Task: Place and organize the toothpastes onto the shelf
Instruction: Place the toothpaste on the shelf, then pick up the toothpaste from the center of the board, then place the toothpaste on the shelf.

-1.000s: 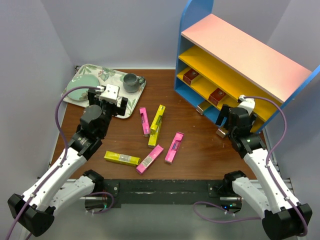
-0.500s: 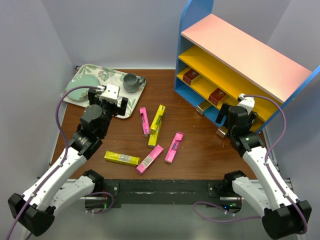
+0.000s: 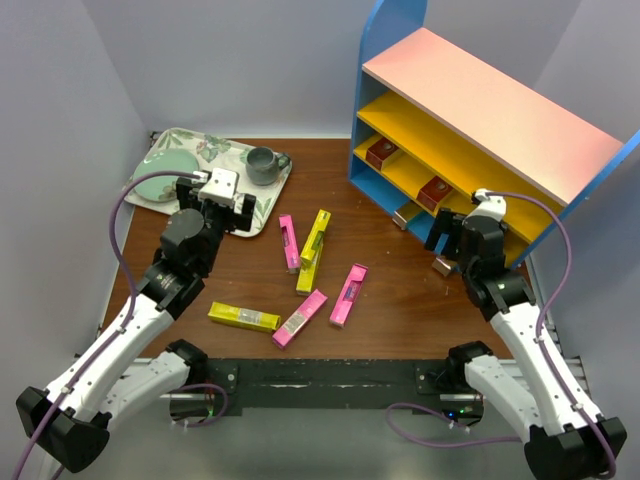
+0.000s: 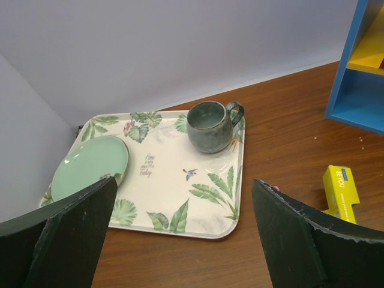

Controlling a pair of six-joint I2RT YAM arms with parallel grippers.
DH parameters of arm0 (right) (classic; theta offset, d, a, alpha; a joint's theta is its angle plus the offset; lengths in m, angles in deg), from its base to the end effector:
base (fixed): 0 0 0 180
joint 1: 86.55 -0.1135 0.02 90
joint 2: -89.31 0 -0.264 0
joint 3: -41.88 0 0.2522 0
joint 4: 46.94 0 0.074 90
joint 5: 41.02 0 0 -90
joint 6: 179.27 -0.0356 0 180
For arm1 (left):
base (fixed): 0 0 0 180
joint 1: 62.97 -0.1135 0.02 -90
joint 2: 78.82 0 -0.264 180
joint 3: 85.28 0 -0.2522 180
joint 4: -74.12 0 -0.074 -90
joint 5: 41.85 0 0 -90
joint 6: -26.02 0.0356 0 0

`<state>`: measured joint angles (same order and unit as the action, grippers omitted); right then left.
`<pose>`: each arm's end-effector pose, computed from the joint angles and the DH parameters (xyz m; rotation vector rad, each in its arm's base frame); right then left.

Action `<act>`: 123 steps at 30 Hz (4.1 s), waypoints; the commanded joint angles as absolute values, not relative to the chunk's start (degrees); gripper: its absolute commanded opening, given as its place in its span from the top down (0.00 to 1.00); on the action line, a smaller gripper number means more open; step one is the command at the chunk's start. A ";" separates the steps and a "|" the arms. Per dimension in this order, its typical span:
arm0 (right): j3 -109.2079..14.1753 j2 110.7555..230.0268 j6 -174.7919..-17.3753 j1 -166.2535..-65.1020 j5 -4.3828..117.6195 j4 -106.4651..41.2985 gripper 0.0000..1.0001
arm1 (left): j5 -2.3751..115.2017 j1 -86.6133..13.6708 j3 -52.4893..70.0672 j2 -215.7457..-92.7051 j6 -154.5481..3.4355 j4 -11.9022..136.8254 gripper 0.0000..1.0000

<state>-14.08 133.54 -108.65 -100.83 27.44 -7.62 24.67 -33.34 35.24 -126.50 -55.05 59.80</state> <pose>0.1706 0.0299 0.2993 0.3197 1.9907 -0.0134 0.1771 -0.0844 0.3556 0.2252 1.5956 0.0514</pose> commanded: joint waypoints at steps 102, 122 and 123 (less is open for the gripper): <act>-39.81 160.50 -123.91 -151.34 -7.81 -1.36 0.85 | 24.69 -35.28 34.99 -130.50 -61.43 60.71 0.00; -70.48 182.37 -109.83 -124.00 2.57 -9.62 0.85 | 25.39 -35.29 34.99 -131.73 -61.52 60.71 0.00; -71.63 184.74 -109.92 -122.86 2.40 -9.45 0.85 | 25.65 -35.29 34.90 -131.82 -61.52 60.71 0.00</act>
<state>-64.70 181.30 -111.66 -125.97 2.06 -5.91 24.80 -34.83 35.24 -131.53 -60.38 58.93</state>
